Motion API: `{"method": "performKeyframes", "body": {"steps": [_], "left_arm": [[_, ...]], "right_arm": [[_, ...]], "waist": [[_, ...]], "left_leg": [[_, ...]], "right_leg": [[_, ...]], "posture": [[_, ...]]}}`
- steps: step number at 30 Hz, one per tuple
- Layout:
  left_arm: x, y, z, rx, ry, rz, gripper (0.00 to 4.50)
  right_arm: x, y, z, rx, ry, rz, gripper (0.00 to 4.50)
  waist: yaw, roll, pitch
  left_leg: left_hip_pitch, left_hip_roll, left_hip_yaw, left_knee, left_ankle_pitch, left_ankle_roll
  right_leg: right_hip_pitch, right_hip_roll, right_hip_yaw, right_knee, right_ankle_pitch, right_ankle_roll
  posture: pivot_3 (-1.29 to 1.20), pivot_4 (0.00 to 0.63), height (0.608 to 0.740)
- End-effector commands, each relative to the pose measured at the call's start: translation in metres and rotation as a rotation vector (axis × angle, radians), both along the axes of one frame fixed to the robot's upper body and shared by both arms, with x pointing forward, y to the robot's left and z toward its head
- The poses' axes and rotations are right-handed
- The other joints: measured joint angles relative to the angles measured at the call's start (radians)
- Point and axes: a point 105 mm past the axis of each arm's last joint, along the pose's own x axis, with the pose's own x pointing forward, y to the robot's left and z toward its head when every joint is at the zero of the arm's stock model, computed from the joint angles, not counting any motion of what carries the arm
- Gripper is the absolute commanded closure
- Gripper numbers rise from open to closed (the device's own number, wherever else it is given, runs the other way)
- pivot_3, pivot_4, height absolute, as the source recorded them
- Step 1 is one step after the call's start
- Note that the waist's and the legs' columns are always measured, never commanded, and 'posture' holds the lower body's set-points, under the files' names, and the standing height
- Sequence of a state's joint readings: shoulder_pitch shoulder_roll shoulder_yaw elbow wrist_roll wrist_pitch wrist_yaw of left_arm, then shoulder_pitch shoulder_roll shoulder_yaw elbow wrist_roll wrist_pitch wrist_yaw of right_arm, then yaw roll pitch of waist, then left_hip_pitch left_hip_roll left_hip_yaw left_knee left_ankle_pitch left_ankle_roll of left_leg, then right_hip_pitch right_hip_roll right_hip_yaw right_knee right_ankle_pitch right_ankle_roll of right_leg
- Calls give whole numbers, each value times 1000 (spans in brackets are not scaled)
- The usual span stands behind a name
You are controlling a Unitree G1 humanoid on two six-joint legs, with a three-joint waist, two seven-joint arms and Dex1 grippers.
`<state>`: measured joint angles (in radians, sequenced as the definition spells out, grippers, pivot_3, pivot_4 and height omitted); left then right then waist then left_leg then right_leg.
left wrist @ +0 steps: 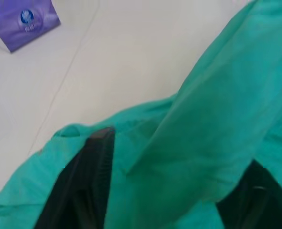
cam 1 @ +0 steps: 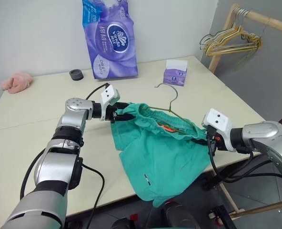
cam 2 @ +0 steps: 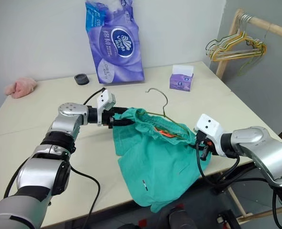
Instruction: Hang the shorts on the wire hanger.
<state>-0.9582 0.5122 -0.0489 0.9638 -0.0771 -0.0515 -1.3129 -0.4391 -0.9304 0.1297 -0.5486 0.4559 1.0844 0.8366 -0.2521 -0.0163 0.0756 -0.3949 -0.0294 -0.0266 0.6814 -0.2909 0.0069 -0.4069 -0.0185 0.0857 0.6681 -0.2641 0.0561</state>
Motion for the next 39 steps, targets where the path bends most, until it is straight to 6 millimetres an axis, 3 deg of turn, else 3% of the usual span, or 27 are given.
{"method": "performKeyframes", "body": {"steps": [1, 7, 11, 15, 21, 27, 32, 36, 39], "left_arm": [[-3, 12, 19, -34, -68, 16, 1211], [-4, 38, 50, -59, -165, 103, 1211], [-9, 38, 69, -64, -211, 102, 1211], [-23, 8, 82, -53, -252, -7, 1211], [-40, -56, 87, -84, -255, -179, 1211], [-58, -109, 94, -160, -209, -325, 1211], [-71, -128, 95, -126, -208, -402, 1211], [-79, -166, 106, -112, -283, -475, 1211], [-88, -184, 114, -148, -297, -519, 1211]], "right_arm": [[-1, 2, 15, 30, -55, 1, 4500], [-5, -3, 18, 74, -44, -38, 4500], [-8, -14, 18, 123, -31, -124, 4500], [-14, -39, 19, 206, 5, -297, 4500], [-31, -91, 27, 333, 62, -609, 4500], [-49, -138, 37, 391, 2, -825, 4500], [-63, -159, 44, 407, -35, -934, 4500], [-73, -210, 67, 409, -154, -1193, 4500], [-79, -233, 84, 427, -208, -1309, 4500]], "waist": [[0, 0, 0], [2, 0, 0], [12, 0, 0], [35, 0, 0], [60, 1, 1], [43, 5, 19], [8, 5, 54], [-20, 5, 93], [-26, 3, 116]], "left_leg": [[0, 0, 0, 0, 0, 0], [0, 0, 0, 0, 0, 0], [0, 0, 0, 0, 0, 0], [-1, 0, 0, 1, 0, 0], [1, -1, 0, 3, 0, 0], [1, -1, 2, 3, 0, 0], [3, -2, 6, 3, 0, 1], [2, -2, 9, 1, 0, 1], [1, -3, 12, 2, 0, 2]], "right_leg": [[0, 0, 0, 0, 0, 0], [-1, 0, 0, 2, 0, 0], [-1, 0, 0, 2, 0, 0], [-1, 0, 0, 4, 0, 0], [1, 0, 1, 6, 0, 0], [1, 1, 2, 6, -1, 2], [3, 4, 8, 6, -2, 3], [4, 9, 12, 5, -4, 6], [4, 9, 13, 3, -3, 7]], "posture": [[-286, 64, 740], [-266, 66, 740], [-251, 70, 740], [-259, 84, 740], [-306, 110, 740], [-387, 161, 740], [-424, 213, 740], [-432, 248, 740], [-431, 265, 740]]}}
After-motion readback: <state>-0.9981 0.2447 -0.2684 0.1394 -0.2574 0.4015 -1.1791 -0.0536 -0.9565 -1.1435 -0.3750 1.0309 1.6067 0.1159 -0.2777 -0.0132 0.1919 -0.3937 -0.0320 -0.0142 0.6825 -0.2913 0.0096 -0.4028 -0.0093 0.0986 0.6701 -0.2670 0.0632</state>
